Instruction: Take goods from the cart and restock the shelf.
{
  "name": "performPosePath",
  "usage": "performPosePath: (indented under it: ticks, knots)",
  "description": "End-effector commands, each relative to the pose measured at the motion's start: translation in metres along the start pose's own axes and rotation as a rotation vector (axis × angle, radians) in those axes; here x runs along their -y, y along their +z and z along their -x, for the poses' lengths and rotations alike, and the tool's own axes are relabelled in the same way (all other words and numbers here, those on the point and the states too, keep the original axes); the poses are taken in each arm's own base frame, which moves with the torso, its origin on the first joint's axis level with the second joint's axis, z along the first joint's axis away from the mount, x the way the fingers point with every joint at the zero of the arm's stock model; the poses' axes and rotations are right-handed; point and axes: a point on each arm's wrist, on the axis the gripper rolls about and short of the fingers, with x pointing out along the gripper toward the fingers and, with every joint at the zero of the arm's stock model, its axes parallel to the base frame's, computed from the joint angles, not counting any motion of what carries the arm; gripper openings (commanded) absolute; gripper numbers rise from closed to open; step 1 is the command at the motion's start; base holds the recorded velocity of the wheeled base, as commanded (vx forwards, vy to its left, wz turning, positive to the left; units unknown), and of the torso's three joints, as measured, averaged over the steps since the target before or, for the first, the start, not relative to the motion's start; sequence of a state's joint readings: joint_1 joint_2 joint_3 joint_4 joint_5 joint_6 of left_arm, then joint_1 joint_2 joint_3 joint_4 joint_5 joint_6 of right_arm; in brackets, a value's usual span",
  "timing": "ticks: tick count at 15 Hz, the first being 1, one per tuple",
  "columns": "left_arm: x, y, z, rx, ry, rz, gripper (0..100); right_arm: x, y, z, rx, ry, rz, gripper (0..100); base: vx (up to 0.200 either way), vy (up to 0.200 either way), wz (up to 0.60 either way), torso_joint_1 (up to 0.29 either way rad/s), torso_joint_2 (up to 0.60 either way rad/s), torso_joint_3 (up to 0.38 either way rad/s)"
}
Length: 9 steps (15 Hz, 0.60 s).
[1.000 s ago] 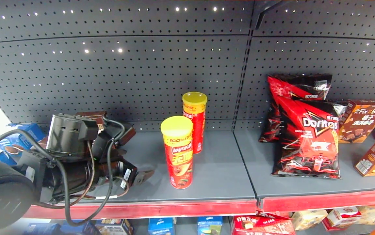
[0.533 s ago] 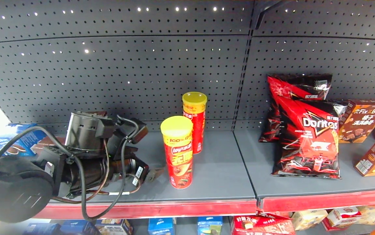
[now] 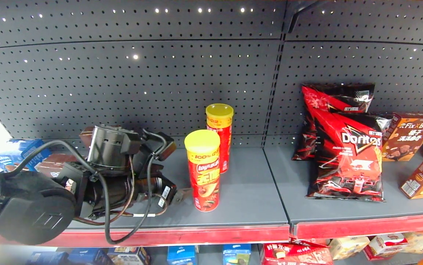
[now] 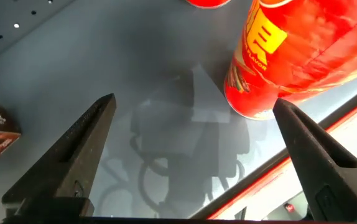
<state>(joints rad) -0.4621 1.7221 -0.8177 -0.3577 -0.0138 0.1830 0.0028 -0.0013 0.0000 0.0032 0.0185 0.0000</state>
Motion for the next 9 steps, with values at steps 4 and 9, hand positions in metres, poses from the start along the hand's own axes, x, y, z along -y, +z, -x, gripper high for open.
performPosePath:
  ticks: [4,9]
  knots:
    - [0.0091,0.0072,-0.0117,0.011,-0.025,-0.012,100,0.0,0.0,-0.0001,-0.001,0.002,0.0,100,0.0,0.0,0.0,0.0,0.0,0.0]
    - [0.009,0.0047,-0.0113,0.003,-0.024,-0.007,100,0.0,0.0,-0.0001,-0.001,0.002,0.0,100,0.0,0.0,0.0,0.0,0.0,0.0]
